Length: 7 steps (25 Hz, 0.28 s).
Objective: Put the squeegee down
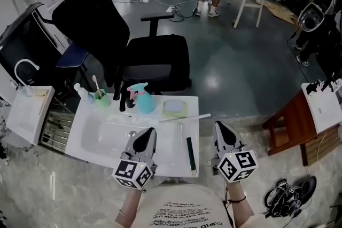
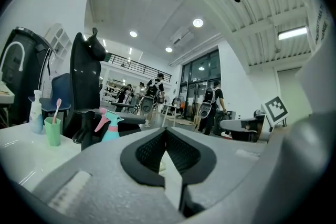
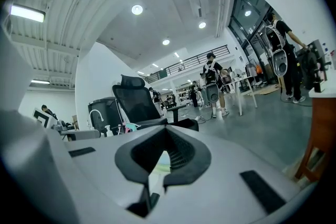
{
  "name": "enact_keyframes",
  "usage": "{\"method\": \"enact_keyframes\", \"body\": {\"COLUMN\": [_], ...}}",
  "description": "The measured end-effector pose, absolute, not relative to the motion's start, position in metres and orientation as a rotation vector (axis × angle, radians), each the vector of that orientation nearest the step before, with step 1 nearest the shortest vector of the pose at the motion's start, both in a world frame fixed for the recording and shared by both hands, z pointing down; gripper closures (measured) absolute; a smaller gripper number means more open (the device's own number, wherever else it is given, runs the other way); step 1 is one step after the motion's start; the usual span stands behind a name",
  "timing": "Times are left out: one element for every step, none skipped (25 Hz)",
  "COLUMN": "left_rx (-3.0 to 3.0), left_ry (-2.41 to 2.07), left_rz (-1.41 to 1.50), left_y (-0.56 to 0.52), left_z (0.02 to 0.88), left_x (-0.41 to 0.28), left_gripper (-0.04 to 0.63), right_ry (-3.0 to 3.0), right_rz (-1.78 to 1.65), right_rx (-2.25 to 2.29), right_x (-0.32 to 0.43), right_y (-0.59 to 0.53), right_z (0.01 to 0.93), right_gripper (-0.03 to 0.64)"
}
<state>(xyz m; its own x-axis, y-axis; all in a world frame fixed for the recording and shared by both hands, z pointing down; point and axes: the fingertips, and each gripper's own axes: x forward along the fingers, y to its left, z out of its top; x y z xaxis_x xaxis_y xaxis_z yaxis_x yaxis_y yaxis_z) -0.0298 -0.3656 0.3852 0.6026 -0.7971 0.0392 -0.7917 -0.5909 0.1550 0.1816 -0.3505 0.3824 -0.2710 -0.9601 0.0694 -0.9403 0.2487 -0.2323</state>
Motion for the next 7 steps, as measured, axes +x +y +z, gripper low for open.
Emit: {"method": "enact_keyframes", "body": {"left_rx": [2.669,2.668,2.668,2.667,2.666,2.665,2.664], "left_ry": [-1.340,-1.345,-1.349,-1.352,-1.354,-1.356,-1.358], "left_rz": [-0.049,-0.047,-0.045,-0.045,-0.046,-0.047,-0.048], "left_y": [-0.3655,-0.3654,-0.3656,-0.3659,-0.3662,-0.3665,-0.3668], "left_z": [0.3853,0.3855,0.3858,0.3861,0.3865,0.3868,0.3872], "left_x": [-0.0305,-0.0311,-0.0317,-0.0323,-0.0329,-0.0335,-0.0340], "left_gripper": [0.572,0.574,0.574,0.572,0.572,0.574,0.574], "right_ry": [2.413,2.414,2.414,2.413,2.412,2.411,2.410], "right_rz": [-0.349,-0.347,-0.345,-0.344,-0.344,-0.344,-0.344], "right_rx": [-1.840,-1.840,-1.839,-1.839,-1.839,-1.840,-1.840], "right_x": [0.1818,0.1820,0.1823,0.1825,0.1827,0.1829,0.1832], "right_y": [-0.3503,-0.3501,-0.3502,-0.3504,-0.3507,-0.3510,-0.3513], "right_z": [0.3829,0.3834,0.3841,0.3850,0.3859,0.3869,0.3879], "right_gripper": [0.614,0.614,0.614,0.614,0.614,0.614,0.614]}}
